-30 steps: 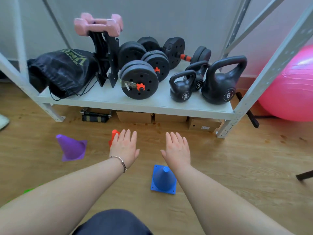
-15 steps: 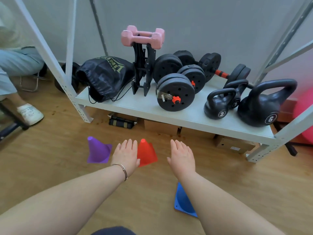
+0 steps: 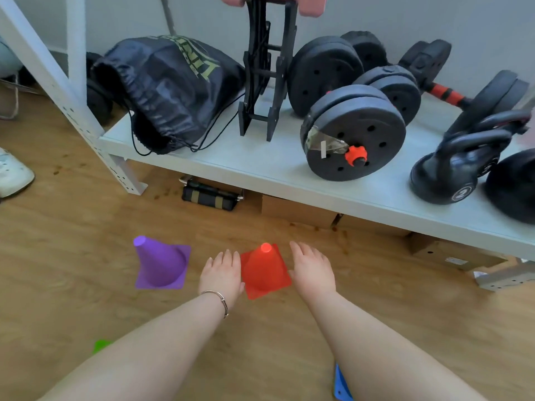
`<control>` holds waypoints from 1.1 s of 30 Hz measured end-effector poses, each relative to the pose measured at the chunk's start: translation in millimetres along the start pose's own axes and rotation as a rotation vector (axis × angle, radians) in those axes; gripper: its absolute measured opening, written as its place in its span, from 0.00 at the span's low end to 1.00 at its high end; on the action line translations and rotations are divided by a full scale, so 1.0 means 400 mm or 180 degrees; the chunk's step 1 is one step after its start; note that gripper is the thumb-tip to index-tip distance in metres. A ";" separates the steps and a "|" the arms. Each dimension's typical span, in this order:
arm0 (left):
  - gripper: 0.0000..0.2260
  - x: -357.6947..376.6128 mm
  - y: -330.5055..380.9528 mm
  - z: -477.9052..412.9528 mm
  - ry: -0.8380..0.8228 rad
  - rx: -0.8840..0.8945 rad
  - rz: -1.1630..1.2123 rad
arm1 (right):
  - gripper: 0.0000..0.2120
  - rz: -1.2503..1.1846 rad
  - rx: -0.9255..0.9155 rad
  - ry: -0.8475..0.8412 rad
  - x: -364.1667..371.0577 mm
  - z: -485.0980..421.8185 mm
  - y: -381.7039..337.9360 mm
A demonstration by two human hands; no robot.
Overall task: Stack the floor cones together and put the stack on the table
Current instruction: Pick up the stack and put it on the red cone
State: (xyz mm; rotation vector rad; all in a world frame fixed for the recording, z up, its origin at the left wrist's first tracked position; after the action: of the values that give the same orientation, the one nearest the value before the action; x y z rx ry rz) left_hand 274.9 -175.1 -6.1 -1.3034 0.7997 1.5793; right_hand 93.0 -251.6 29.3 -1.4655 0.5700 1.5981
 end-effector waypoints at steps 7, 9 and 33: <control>0.31 0.081 0.028 -0.097 -0.0411 0.0218 0.0014 | 0.23 -0.0030 0.0075 -0.0902 0.091 -0.123 0.004; 0.30 0.089 0.041 -0.115 -0.0635 0.0214 0.0110 | 0.25 -0.0233 0.0039 -0.1063 0.114 -0.136 0.007; 0.32 -0.093 0.167 0.097 -0.1135 -0.0117 0.3006 | 0.34 -0.1814 0.0103 -0.0209 -0.100 0.144 0.132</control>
State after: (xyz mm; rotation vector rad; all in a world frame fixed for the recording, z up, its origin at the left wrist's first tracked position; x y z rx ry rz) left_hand 199.5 -174.5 34.7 -0.6145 1.2431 2.4695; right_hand 14.4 -244.0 67.6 -1.3854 0.1159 1.1728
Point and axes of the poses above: each hand's wrist, its own z-axis away from the middle knuckle, its own x-axis out of the palm, y = z × x, the point moved 3 cm from there along -z, towards the middle knuckle, and after that the axes turned 10 degrees about -x, right-handed, at the moved point
